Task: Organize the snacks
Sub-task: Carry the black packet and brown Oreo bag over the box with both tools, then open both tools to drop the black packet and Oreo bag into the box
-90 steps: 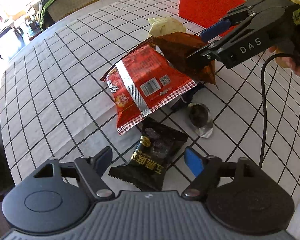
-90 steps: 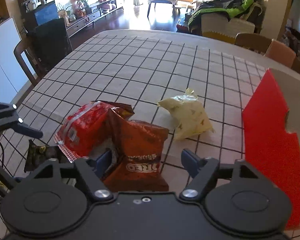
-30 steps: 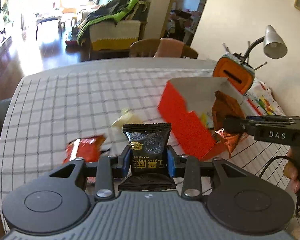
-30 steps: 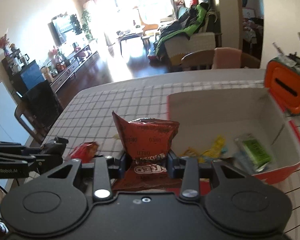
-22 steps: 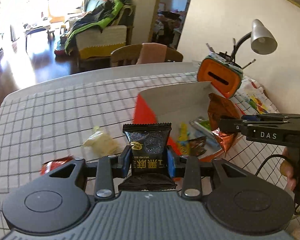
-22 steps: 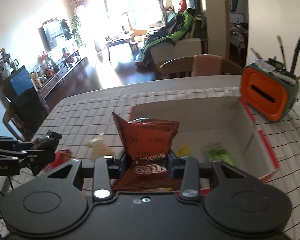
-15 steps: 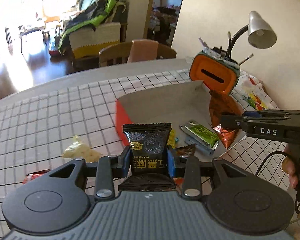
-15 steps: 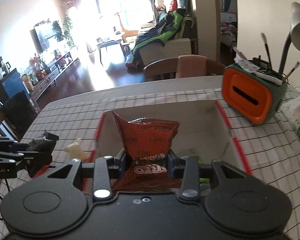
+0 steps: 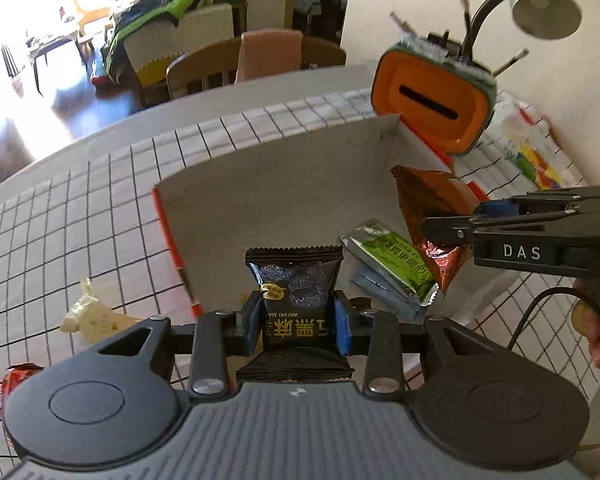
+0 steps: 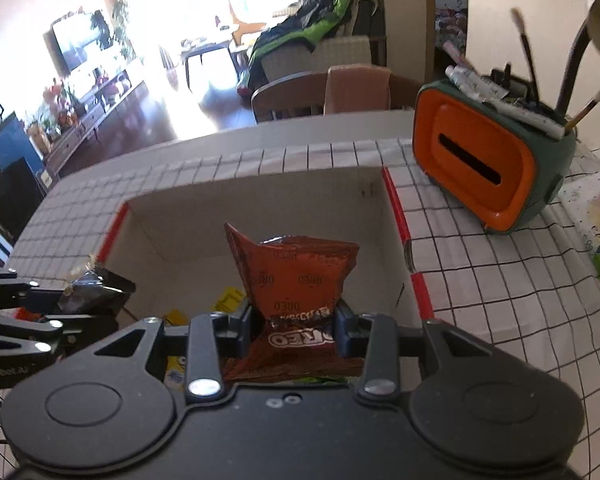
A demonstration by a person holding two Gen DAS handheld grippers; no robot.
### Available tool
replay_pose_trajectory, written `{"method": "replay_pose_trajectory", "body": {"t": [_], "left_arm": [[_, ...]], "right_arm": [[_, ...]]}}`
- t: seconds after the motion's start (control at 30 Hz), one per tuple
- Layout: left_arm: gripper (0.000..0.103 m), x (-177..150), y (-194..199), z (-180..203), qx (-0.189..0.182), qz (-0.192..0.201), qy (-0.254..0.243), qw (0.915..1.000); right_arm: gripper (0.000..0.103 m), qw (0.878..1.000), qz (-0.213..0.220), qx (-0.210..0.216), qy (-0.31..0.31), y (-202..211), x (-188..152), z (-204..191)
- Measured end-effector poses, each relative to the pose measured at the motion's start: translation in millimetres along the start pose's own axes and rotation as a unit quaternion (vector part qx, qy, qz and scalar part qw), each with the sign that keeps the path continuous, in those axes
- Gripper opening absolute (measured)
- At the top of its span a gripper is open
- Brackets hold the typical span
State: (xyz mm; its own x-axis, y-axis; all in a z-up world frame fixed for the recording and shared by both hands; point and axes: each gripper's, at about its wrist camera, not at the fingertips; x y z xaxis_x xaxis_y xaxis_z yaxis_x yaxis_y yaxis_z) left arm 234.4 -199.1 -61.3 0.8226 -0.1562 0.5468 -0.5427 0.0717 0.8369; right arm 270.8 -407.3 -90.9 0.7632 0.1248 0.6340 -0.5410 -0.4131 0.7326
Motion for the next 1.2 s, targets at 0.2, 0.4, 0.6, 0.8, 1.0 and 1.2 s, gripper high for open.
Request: {"method": "replay_pose_trajectory", "body": {"t": [0.2,0.4,0.6,0.8,1.0,1.2], "left_arm": [[0.035,12.9,-26.2,12.6,0.009,-0.032,-0.007,0.9994],[0.035,22.5,-44.3,20.0,0.026,-0.066,-0.014,0.9974],[0.035,30.2,-63.8,22.1,0.039,-0.116,-0.013,0.9924],[0.036,31.5,-73.5,19.9,0.036,-0.143,0.003,0.989],[0.04,30.9,-74.4,22.9,0.041,-0.142,0.001,0.989],[0.052,31.1,-58.8,26.0,0.035,-0.106,-0.002,0.9937]], "right_arm": [[0.037,0.999,-0.035,0.003,0.027,-21.8,6.1,2.6],[0.037,0.997,-0.069,0.001,0.043,-42.0,12.8,3.8],[0.037,0.993,-0.101,-0.002,0.057,-55.1,14.3,5.1],[0.038,0.994,-0.097,0.0,0.058,-52.8,10.3,8.7],[0.043,0.994,-0.098,0.003,0.043,-50.8,9.7,15.4],[0.061,0.996,-0.081,0.009,0.039,-39.3,8.9,12.7]]}}
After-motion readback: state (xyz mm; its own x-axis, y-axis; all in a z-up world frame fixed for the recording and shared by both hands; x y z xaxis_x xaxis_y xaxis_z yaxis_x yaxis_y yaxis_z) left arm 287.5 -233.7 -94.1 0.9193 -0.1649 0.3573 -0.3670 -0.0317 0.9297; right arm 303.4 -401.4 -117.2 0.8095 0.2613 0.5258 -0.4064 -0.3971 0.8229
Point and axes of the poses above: each gripper's, at about its wrist camera, not at the fingertips, and y roughly against the way its jaws point, z to its right, x to its top, and after that the axes turned 7 degrees about x, right-handed
